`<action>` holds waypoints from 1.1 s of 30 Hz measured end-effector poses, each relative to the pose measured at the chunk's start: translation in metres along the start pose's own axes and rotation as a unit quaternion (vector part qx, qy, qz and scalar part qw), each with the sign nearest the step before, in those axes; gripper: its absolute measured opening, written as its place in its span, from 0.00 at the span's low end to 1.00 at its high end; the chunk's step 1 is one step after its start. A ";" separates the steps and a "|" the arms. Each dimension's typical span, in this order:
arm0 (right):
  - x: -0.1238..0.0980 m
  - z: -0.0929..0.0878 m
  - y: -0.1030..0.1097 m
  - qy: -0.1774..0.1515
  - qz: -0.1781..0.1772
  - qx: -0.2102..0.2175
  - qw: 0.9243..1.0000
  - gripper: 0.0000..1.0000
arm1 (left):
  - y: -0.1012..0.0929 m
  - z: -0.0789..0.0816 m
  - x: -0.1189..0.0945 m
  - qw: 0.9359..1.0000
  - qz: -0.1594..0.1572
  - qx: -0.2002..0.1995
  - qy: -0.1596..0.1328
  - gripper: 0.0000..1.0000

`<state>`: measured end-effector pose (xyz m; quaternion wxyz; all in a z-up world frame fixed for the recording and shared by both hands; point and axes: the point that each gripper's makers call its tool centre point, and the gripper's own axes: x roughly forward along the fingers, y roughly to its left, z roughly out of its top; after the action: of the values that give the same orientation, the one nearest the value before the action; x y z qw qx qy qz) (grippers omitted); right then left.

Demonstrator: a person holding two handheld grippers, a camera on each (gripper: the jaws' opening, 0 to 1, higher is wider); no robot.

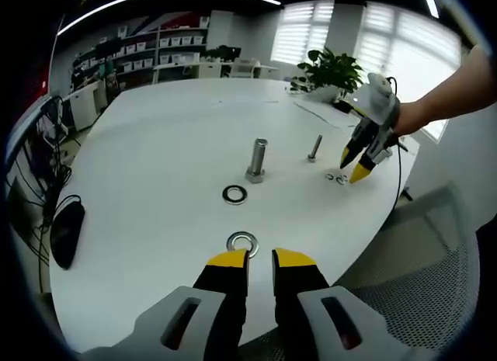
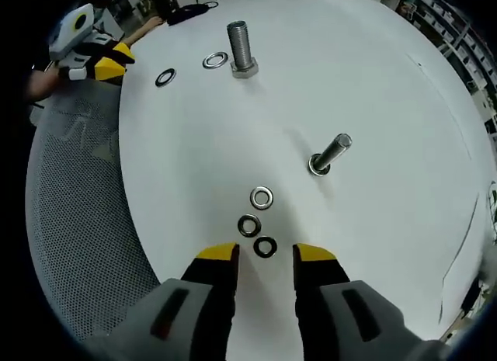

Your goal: Place the washer onto the threaded stud by aligning its center hole with the stud, sliding it down to the base, and recovering from edge contact or off-axis alignment until the washer reaches the visible bottom stop.

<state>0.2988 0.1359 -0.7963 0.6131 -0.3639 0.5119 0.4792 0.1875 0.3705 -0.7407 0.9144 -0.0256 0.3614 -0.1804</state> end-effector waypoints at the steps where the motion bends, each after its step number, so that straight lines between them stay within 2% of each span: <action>1: 0.000 0.000 0.001 0.001 0.000 -0.002 1.000 0.30 | 0.000 0.000 0.000 1.000 0.000 0.000 0.000 0.09; 9: 0.002 -0.001 0.001 0.001 -0.003 -0.003 1.000 0.28 | 0.000 0.000 0.000 1.000 -0.001 0.001 0.002 0.09; 12: 0.003 -0.001 -0.001 0.009 -0.013 -0.028 0.999 0.26 | 0.000 0.000 0.000 1.000 -0.001 0.001 0.002 0.09; 16: 0.003 -0.001 0.001 0.016 -0.020 -0.035 0.999 0.25 | 0.000 -0.001 0.000 1.000 -0.002 0.001 0.002 0.09; 21: 0.002 -0.002 0.004 0.008 -0.021 -0.049 0.999 0.22 | 0.000 -0.001 0.001 1.000 -0.002 0.001 0.003 0.09; 27: 0.004 -0.002 0.003 0.006 -0.022 -0.037 0.999 0.20 | 0.000 0.000 0.001 1.000 -0.002 -0.001 0.001 0.09; 33: 0.004 0.000 0.006 0.026 -0.022 -0.050 0.998 0.20 | 0.000 -0.001 0.001 1.000 -0.002 -0.001 0.002 0.09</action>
<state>0.2933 0.1383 -0.8003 0.5911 -0.4180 0.4949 0.4806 0.1875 0.3702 -0.7416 0.9131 -0.0271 0.3637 -0.1822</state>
